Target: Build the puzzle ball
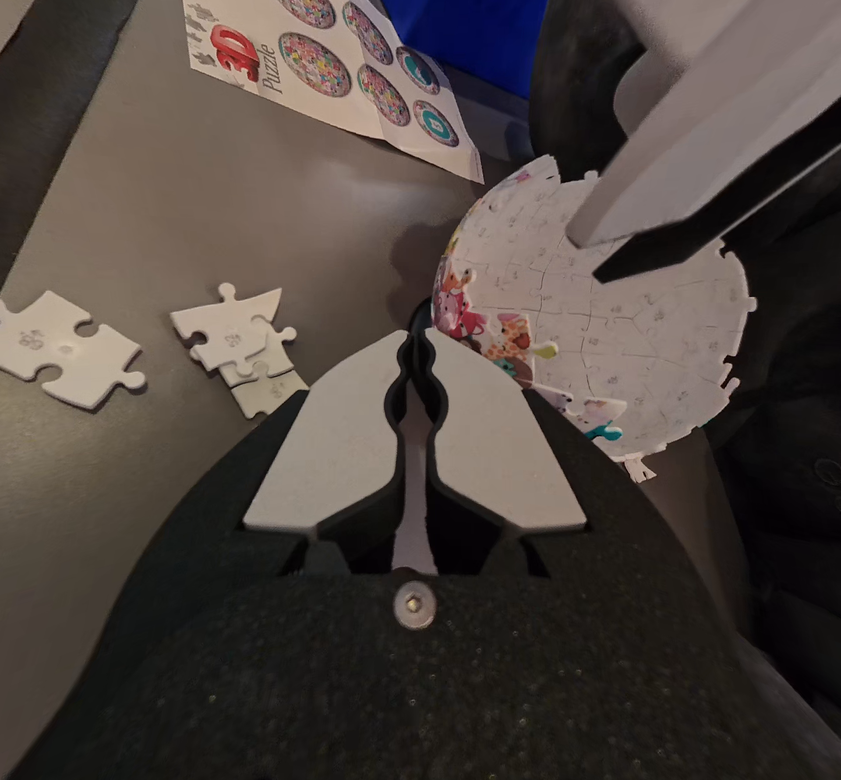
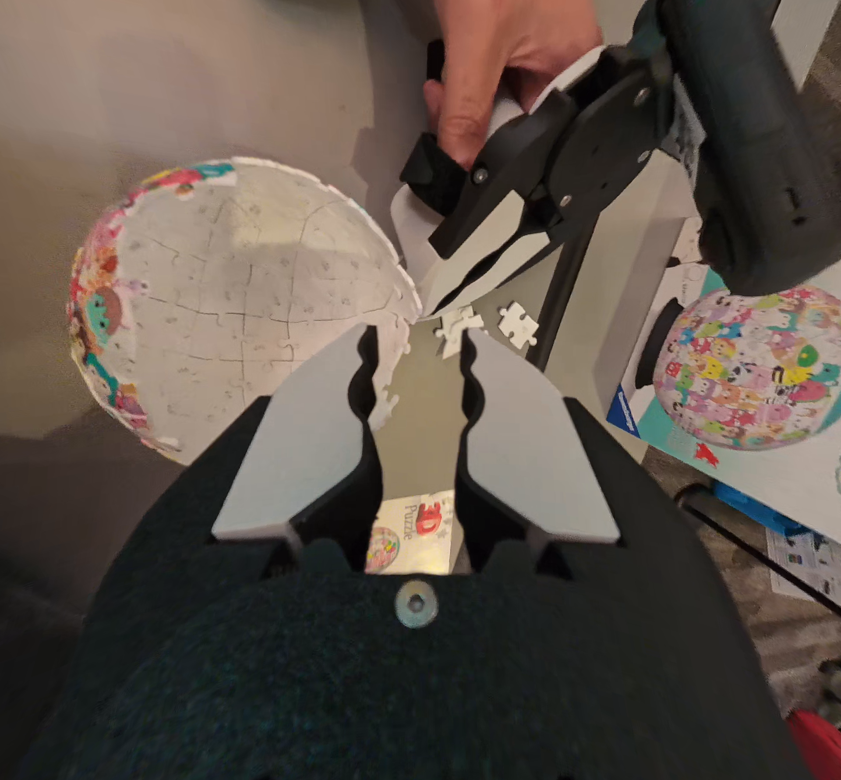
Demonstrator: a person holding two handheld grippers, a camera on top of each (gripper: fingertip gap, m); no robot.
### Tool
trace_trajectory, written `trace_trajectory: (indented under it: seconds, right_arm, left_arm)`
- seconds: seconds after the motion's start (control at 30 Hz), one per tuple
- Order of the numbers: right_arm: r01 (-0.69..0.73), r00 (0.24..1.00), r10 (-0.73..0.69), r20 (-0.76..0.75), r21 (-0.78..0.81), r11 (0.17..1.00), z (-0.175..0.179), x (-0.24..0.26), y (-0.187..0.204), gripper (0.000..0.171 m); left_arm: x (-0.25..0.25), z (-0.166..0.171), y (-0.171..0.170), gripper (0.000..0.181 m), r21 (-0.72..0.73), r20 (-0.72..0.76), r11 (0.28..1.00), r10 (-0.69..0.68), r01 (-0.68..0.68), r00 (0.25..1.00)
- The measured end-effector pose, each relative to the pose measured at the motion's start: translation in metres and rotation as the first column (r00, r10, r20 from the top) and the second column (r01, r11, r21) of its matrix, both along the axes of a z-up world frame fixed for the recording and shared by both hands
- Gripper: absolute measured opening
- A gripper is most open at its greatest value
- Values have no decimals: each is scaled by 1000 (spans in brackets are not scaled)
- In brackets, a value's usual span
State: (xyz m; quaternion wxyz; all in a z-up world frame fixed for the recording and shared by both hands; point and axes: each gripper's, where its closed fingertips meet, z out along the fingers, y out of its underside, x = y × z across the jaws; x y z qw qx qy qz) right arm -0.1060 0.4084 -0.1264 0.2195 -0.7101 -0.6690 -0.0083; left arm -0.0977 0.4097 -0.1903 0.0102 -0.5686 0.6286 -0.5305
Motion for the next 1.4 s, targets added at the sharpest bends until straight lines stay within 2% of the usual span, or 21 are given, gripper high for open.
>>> trace_trajectory:
  seconds: [0.03,0.23,0.47,0.73,1.07,1.4]
  right_arm:
    - [15,1000,-14,27,-12,1000,-3,3,0,38]
    - [36,994,-16,108,-187,982,-33,8,7,37]
    - [8,989,36,144,-295,956,-41,2,8,25]
    - [-62,989,98,110,-293,954,-43,4,-1,17]
    - [-115,987,137,87,-219,969,-41,-1,5,21]
    - [-135,986,158,51,-308,942,-46,-5,3,20]
  left_arm:
    - [0,0,0,0,0,2,1000,1,-1,1000]
    - [1,0,-1,0,-2,8,1000,-4,4,1000]
    - [-2,3,0,0,-28,29,1000,9,-9,1000]
    - [-7,6,-3,0,-58,38,998,-6,8,999]
    - [-16,6,-1,2,-84,7,996,-10,11,1000]
    - [-24,13,43,2,-87,82,988,139,-132,987]
